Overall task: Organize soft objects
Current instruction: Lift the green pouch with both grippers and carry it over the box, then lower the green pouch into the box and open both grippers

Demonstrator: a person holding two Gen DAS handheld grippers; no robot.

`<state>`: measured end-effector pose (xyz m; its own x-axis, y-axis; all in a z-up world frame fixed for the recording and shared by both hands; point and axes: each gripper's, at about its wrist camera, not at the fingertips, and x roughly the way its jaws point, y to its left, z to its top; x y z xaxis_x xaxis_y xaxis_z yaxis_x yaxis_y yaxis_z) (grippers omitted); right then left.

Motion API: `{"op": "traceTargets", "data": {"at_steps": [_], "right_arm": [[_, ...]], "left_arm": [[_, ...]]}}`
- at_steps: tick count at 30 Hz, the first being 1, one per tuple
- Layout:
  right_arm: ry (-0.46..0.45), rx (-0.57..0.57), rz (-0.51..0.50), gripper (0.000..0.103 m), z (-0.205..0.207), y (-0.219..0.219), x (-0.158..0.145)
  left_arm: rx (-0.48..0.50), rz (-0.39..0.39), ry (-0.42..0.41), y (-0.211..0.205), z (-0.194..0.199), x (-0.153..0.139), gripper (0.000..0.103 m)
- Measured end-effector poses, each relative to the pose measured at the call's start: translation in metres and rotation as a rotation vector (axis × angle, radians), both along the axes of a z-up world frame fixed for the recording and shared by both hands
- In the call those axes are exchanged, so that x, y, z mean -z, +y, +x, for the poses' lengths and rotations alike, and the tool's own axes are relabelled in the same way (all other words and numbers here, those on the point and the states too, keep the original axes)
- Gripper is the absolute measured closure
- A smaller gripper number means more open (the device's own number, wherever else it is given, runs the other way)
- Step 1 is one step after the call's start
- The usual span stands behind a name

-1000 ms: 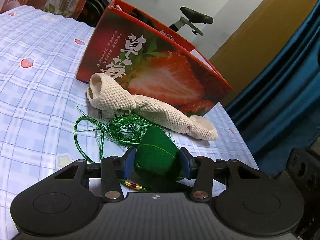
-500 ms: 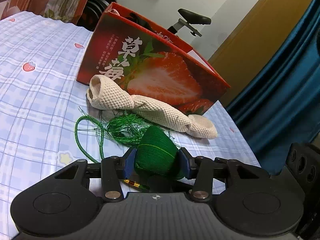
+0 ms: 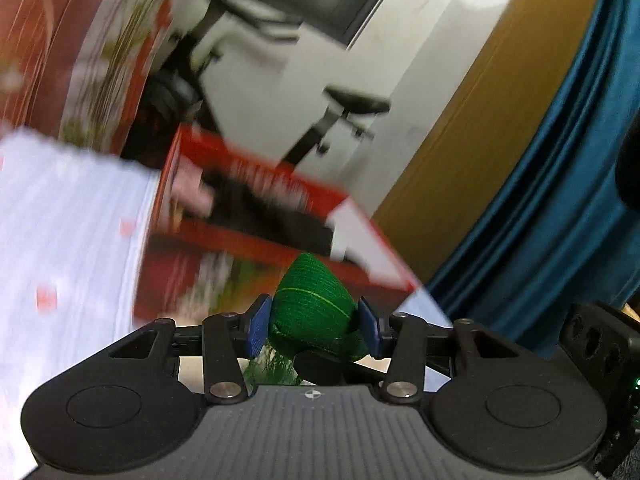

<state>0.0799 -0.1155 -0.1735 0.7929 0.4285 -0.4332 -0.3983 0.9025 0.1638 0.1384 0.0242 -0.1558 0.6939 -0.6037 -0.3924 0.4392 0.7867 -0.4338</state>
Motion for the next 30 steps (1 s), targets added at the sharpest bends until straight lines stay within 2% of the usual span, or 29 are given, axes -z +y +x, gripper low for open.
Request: {"op": "traceTargets", "data": {"at_steps": [6, 10, 15, 17, 20, 26, 30], "right_arm": [[-0.132, 0.002, 0.036, 0.057, 0.04, -0.01, -0.067], [-0.187, 0.005, 0.029, 0.057, 0.067, -0.012, -0.109], [-0.253, 0.005, 0.002, 0.057, 0.098, -0.013, -0.137], [-0.254, 0.009, -0.004, 0.057, 0.111, -0.011, -0.137], [-0.208, 0.015, -0.007, 0.057, 0.132, -0.008, -0.125], [-0.072, 0.017, 0.01, 0.057, 0.159, 0.002, -0.074], [0.01, 0.022, 0.012, 0.057, 0.169, 0.01, -0.046]], "left_arm": [[-0.023, -0.038, -0.104, -0.001, 0.033, -0.066, 0.055], [-0.022, -0.024, -0.176, -0.009, 0.053, -0.1, 0.055], [-0.032, -0.003, -0.208, -0.016, 0.076, -0.11, 0.055], [-0.034, -0.004, -0.179, -0.014, 0.086, -0.103, 0.055], [-0.032, -0.022, -0.099, -0.006, 0.102, -0.083, 0.055], [-0.041, 0.022, 0.021, 0.005, 0.125, -0.036, 0.055], [-0.041, 0.028, 0.076, 0.015, 0.138, -0.019, 0.054]]}}
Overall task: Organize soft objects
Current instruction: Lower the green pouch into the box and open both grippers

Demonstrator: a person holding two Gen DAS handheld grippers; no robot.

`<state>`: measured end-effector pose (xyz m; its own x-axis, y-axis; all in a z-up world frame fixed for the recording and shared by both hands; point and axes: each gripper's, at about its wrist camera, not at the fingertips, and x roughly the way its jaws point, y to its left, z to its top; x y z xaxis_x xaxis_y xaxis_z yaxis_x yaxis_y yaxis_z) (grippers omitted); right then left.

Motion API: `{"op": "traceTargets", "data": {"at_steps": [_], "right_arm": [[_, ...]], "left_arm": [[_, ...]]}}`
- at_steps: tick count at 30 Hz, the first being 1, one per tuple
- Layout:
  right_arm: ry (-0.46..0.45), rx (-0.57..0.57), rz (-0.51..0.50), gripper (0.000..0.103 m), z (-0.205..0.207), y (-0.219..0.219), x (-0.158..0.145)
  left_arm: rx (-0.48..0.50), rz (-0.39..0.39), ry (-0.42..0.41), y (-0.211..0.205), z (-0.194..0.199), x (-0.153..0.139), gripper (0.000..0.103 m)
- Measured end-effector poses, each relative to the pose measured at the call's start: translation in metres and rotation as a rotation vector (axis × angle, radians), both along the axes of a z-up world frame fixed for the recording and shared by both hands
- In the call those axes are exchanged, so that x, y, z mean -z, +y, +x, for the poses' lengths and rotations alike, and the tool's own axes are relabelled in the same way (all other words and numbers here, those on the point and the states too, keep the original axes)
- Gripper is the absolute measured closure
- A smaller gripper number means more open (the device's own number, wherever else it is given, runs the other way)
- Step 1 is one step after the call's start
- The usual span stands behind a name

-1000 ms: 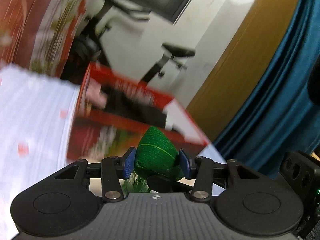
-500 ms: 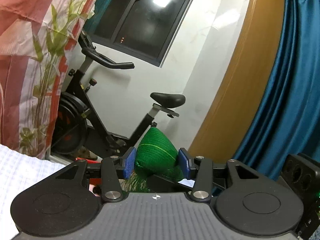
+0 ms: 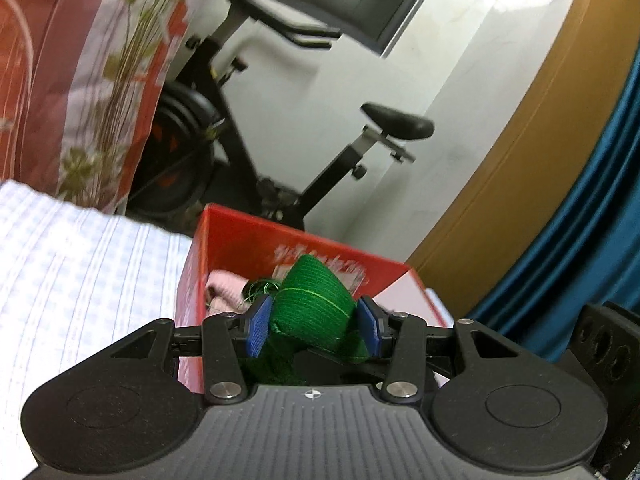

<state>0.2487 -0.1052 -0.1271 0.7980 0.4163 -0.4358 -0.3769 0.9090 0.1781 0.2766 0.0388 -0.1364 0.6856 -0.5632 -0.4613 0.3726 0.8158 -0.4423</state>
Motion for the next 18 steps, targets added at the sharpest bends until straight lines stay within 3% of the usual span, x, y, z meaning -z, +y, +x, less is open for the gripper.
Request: {"op": "traceTargets", "data": {"at_steps": [9, 18], "right_arm": [[0.071, 0.037, 0.007, 0.056, -0.002, -0.007, 0.025], [0.032, 0.112, 0.048, 0.056, -0.04, -0.046, 0.022]], "left_arm": [[-0.01, 0.061, -0.005, 0.005, -0.007, 0.003, 0.053], [-0.006, 0.119, -0.054, 0.008, -0.055, 0.008, 0.052]]}}
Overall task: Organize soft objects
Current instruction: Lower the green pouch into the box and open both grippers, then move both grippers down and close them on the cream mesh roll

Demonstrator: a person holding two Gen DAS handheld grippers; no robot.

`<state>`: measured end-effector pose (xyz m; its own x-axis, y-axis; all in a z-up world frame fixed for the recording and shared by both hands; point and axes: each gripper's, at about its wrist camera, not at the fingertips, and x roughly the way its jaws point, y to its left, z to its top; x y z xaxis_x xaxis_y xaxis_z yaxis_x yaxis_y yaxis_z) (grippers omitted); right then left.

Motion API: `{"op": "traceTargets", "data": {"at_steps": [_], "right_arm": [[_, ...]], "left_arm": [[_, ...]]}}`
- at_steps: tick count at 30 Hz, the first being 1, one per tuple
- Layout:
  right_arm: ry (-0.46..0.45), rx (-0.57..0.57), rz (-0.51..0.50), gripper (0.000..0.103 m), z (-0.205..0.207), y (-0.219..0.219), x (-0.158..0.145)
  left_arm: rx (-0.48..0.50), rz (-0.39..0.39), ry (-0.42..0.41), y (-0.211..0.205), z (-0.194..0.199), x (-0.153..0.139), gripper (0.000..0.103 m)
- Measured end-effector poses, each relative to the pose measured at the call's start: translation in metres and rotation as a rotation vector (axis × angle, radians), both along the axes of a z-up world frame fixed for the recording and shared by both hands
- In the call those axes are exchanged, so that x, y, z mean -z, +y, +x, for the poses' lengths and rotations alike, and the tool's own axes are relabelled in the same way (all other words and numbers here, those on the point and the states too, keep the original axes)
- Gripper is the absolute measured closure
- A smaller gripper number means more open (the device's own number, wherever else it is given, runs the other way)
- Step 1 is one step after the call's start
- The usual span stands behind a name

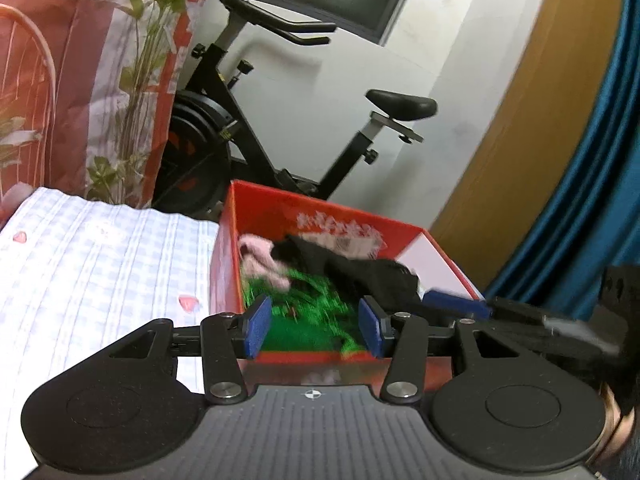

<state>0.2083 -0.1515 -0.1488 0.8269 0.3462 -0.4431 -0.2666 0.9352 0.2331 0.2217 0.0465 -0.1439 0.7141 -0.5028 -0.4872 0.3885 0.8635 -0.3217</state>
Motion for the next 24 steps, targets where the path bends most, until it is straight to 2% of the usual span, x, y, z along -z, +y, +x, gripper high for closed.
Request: {"op": "traceTargets", "data": {"at_steps": [3, 5, 11, 15, 20, 24], "right_arm": [[-0.02, 0.041, 0.037, 0.056, -0.019, -0.017, 0.001], [-0.042, 0.066, 0.047, 0.056, -0.035, -0.028, 0.002], [-0.108, 0.115, -0.021, 0.056, -0.083, -0.048, 0.015], [-0.078, 0.152, -0.032, 0.056, -0.098, -0.063, 0.039], [0.022, 0.261, -0.015, 0.056, -0.099, -0.087, 0.076], [0.07, 0.305, -0.034, 0.056, -0.096, -0.096, 0.1]], "left_arm": [[0.007, 0.024, -0.018, 0.001, -0.023, 0.008, 0.052], [0.02, 0.019, -0.002, 0.003, -0.035, 0.017, 0.052], [0.0, 0.024, 0.079, 0.005, -0.036, 0.051, 0.049], [-0.07, 0.002, 0.138, 0.004, -0.027, 0.073, 0.049], [-0.08, 0.017, 0.157, -0.007, -0.021, 0.093, 0.049], [-0.101, 0.026, 0.185, -0.013, -0.016, 0.11, 0.049]]}}
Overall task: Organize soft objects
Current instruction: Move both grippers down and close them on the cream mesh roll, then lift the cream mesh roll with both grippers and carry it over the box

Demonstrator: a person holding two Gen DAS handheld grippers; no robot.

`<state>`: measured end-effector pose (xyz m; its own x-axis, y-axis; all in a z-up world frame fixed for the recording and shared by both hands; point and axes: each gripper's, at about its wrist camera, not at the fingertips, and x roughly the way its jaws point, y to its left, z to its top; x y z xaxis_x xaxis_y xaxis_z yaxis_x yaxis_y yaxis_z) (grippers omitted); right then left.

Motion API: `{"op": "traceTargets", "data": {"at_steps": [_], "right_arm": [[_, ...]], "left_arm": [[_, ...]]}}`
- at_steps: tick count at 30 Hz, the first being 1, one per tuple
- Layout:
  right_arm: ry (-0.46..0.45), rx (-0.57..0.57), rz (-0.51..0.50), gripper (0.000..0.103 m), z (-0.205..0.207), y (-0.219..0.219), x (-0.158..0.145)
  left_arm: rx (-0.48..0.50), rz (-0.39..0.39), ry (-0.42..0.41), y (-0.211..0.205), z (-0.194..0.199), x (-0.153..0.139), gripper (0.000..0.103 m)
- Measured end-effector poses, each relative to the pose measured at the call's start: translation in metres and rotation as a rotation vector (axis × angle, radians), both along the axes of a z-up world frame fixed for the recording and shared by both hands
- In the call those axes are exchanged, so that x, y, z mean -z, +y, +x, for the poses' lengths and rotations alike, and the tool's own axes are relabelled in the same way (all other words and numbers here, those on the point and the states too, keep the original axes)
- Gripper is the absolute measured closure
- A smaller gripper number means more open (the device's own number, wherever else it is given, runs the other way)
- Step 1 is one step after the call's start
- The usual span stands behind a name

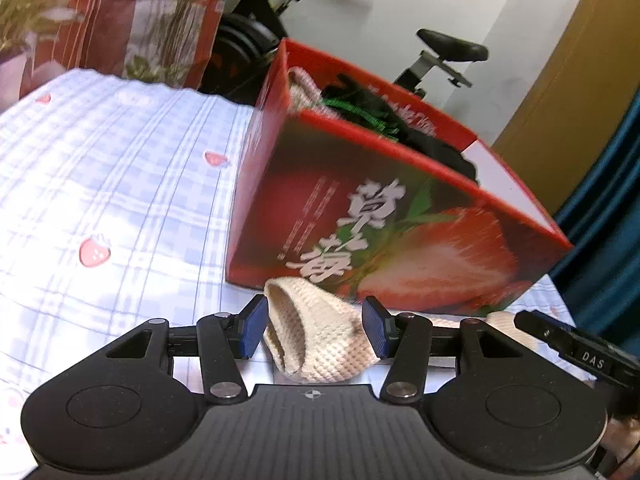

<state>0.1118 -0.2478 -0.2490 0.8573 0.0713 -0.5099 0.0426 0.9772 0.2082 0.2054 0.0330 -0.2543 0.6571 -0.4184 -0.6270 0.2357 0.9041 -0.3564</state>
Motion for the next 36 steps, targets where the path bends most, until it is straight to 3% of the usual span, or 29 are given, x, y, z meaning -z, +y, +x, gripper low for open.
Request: {"op": "traceTargets", "data": {"at_steps": [5, 10, 13, 21, 26, 36], "right_arm": [[0.054, 0.029, 0.016, 0.056, 0.003, -0.004, 0.025], [0.067, 0.018, 0.023, 0.056, 0.008, -0.002, 0.035], [0.072, -0.007, 0.014, 0.061, 0.006, 0.0, 0.038], [0.071, -0.048, 0.06, 0.068, 0.007, -0.004, 0.038], [0.072, -0.065, 0.09, 0.073, 0.011, -0.01, 0.038], [0.051, -0.102, 0.044, 0.085, 0.008, -0.001, 0.035]], "left_arm": [[-0.017, 0.012, 0.025, 0.002, 0.0, 0.012, 0.05], [0.006, 0.048, 0.011, -0.003, -0.009, 0.014, 0.069], [0.005, 0.074, -0.001, -0.008, -0.017, 0.014, 0.075], [-0.023, 0.064, -0.033, -0.005, -0.03, 0.023, 0.076], [-0.019, 0.1, -0.055, -0.01, -0.032, 0.025, 0.076], [-0.019, 0.11, -0.072, -0.013, -0.035, 0.024, 0.076]]}}
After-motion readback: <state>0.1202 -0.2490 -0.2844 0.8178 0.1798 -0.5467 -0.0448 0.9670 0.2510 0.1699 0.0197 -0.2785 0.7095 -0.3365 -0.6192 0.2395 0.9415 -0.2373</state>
